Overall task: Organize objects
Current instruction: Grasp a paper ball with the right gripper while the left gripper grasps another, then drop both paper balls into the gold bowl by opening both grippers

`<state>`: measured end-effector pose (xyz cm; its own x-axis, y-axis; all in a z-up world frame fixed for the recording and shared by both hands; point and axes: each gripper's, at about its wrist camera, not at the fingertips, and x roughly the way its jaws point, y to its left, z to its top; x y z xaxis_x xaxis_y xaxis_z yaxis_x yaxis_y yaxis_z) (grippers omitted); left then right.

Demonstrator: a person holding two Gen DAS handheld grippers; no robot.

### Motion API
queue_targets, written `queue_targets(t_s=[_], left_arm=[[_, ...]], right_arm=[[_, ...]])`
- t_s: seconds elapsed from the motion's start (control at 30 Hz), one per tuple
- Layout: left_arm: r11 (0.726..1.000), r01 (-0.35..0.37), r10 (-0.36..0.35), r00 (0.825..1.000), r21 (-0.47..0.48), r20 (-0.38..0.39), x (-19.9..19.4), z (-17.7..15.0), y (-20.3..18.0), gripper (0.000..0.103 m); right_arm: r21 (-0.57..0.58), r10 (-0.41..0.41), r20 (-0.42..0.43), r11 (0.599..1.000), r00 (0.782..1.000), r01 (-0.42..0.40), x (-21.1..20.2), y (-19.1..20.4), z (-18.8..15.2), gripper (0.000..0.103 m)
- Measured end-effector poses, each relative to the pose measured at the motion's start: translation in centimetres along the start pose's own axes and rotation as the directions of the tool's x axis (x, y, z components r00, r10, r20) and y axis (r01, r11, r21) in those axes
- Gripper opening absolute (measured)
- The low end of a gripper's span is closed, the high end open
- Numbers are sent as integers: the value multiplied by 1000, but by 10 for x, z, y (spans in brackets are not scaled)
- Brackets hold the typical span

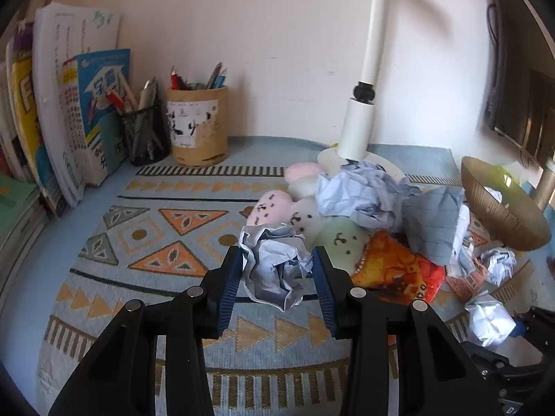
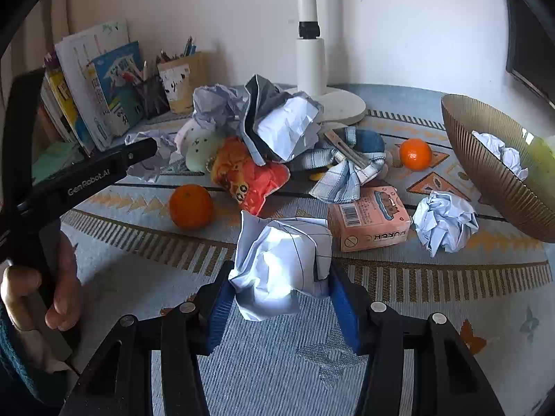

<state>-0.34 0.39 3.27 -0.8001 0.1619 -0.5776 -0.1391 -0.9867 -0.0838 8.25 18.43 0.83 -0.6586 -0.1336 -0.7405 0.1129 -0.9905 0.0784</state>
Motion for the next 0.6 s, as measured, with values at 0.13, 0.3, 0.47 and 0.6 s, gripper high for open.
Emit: queue_targets(t_s=[0.13, 0.3, 0.47, 0.6], left_arm=[[999, -12, 12, 1000, -41, 5, -2, -1, 9, 38], [1000, 1, -1, 1000, 0, -2, -7, -7, -2, 38], [996, 89, -89, 996, 11, -33, -28, -15, -19, 38], [976, 216, -217, 976, 10, 12, -64, 2, -49, 38]], right_arm=[[-25, 13, 27, 1000, 1000, -13, -7, 6, -2, 52], [-4, 31, 42, 1000, 999, -31, -14, -4, -6, 52], [87, 62, 78, 994, 995, -69, -37, -29, -16, 52], [139, 64, 141, 987, 988, -84, -65, -69, -30, 52]])
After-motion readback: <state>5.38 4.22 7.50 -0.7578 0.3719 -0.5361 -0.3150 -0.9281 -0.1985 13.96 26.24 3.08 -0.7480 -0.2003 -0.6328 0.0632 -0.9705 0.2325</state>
